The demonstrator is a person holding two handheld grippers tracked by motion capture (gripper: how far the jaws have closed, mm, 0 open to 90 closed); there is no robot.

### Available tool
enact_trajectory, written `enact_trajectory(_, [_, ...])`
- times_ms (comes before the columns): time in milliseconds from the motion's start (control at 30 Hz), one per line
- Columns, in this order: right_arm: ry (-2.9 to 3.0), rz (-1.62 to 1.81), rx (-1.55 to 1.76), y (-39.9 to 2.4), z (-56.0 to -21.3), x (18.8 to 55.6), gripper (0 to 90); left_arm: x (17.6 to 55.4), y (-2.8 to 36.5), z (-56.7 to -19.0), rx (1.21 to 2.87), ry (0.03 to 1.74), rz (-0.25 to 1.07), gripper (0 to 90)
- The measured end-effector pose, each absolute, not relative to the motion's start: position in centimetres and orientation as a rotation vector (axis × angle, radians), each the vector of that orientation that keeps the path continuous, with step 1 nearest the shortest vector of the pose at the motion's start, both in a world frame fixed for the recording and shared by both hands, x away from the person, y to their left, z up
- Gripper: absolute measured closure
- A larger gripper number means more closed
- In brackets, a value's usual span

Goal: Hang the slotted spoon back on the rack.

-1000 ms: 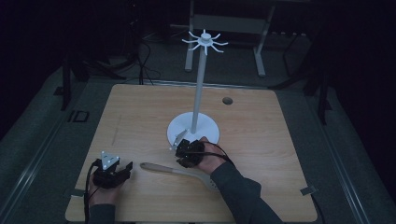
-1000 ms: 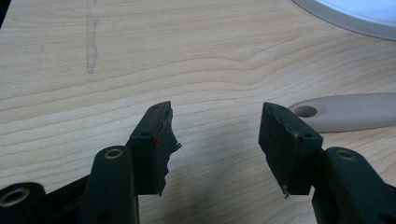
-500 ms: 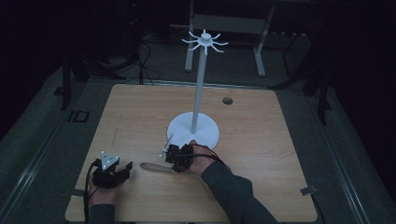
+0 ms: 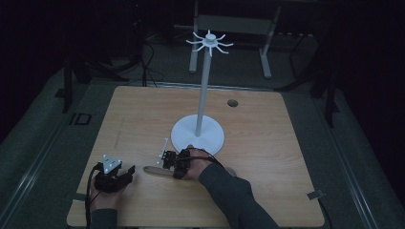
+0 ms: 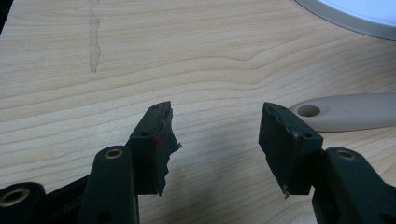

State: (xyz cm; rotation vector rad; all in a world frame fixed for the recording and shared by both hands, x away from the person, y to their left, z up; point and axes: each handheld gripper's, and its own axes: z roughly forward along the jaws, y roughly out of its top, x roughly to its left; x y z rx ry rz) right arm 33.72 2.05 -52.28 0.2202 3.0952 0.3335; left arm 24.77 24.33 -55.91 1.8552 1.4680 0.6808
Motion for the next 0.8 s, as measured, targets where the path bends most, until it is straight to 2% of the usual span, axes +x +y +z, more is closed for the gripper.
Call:
enact_trajectory(533, [3.132,0.209,0.185,3.6,-53.0,34.3,72.0,24.8,24.4,-55.9,1.850,1.469,0.683,44.9])
enact_trajectory(800, [3.119,0.194,0.157,3.7,-53.0,34.1,74.1,24.8,24.4,-55.9,1.850,1.469,0.684,44.9])
